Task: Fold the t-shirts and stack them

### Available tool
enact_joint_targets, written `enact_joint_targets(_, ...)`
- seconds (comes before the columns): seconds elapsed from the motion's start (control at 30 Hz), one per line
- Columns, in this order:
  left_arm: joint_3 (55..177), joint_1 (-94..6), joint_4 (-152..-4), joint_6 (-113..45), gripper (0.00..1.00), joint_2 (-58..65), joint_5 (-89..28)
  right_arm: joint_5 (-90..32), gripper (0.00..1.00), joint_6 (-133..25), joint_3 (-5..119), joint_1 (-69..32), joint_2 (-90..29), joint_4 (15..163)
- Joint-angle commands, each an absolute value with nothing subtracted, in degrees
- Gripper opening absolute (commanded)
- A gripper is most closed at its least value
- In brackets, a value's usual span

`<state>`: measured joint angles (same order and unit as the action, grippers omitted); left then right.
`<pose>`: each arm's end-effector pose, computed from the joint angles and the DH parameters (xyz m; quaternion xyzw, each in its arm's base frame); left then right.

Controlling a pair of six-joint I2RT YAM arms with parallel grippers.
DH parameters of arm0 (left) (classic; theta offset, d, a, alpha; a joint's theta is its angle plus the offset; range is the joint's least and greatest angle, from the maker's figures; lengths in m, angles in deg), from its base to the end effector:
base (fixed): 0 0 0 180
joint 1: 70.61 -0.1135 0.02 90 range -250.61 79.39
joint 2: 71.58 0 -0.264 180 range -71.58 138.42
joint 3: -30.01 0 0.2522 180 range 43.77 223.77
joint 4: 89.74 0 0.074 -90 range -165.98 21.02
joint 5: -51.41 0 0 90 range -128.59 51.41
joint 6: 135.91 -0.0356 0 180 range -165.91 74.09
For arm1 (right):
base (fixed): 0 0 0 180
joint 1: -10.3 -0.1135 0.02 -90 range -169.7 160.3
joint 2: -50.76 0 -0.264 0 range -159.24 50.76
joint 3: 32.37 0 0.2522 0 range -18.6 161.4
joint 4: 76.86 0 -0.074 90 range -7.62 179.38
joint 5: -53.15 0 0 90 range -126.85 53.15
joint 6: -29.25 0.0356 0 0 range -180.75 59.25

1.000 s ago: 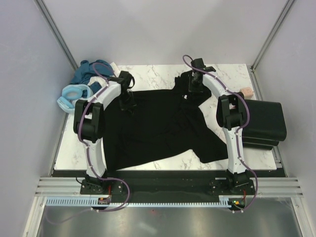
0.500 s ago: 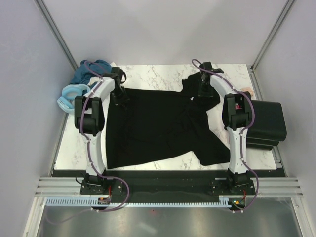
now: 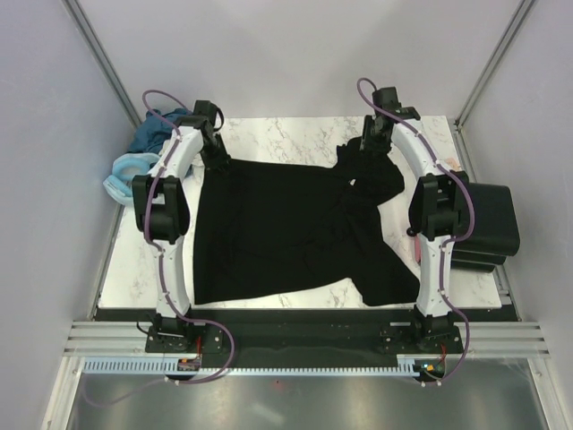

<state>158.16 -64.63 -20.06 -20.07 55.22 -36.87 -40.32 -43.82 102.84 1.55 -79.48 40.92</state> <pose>0.4681 -0.0501 0.2290 -0.1666 0.9678 -0.0657 0.1767 0.4955 0.0741 0.2447 0.0769 0.9559 0.0343 0.2812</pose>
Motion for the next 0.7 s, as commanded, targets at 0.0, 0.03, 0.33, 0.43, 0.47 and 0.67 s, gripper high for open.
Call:
enact_joint_targets(0.0, 166.3, -66.2, -19.6, -22.3, 0.11, 63.0, -36.4, -41.0, 0.45, -44.1, 108.9, 1.5, -83.0, 42.7)
enact_joint_targets(0.03, 169.5, -66.5, -18.4, -21.9, 0.10, 64.5, -36.3, -41.2, 0.44, -44.3, 109.8, 1.6, -84.7, 42.5)
enact_joint_targets(0.33, 173.2, -67.3, -17.1, -21.3, 0.02, 68.7, -35.4, -40.6, 0.16, -45.3, 106.7, 1.4, -87.9, 44.8)
enact_joint_targets(0.43, 171.7, -67.3, -16.9, -21.6, 0.02, 68.9, -36.1, -40.0, 0.09, -45.3, 106.8, 1.3, -88.6, 44.6)
enact_joint_targets(0.47, 171.5, -67.3, -16.8, -21.6, 0.02, 69.1, -36.3, -39.7, 0.07, -45.3, 106.9, 1.3, -88.9, 44.6)
enact_joint_targets(0.67, 175.2, -67.3, -14.3, -21.9, 0.02, 72.4, -36.2, -37.3, 0.05, -45.5, 110.9, 1.3, -92.8, 41.8)
